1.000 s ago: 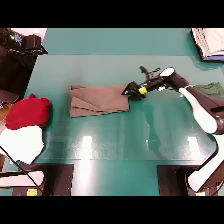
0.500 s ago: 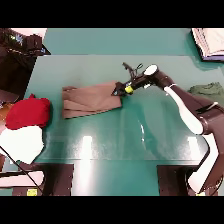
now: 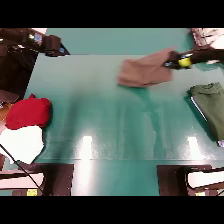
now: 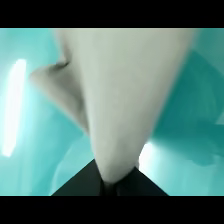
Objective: Fold the shirts.
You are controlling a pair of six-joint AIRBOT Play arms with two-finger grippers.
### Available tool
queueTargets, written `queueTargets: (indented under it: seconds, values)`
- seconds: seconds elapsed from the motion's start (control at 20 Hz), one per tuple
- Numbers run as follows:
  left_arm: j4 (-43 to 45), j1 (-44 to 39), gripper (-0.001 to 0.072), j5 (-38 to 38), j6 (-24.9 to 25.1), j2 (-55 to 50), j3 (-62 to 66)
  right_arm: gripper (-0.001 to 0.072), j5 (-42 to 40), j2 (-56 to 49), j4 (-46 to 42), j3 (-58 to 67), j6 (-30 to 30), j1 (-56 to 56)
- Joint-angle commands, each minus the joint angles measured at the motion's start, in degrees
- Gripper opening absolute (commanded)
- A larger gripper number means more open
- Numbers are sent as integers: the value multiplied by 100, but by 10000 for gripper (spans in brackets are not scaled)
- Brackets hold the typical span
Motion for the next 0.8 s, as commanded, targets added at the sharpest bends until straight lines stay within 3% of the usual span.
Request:
queueTargets:
  seconds: [0.0, 0.35, 0.55, 0.75]
  values:
    - [-15, -562, 29, 509, 37, 2, -2, 14, 146, 439, -420, 7, 136, -1279]
    - [2, -1016, 29, 562, 35, 0, -2, 13, -407, 411, -400, 9, -140, -2435]
    - [9, -1016, 29, 560, 35, 0, -2, 13, -142, 575, 669, 7, -761, -2798]
    - [68, -1016, 28, 557, 37, 0, -2, 13, 254, 1115, 654, 7, -942, -3178]
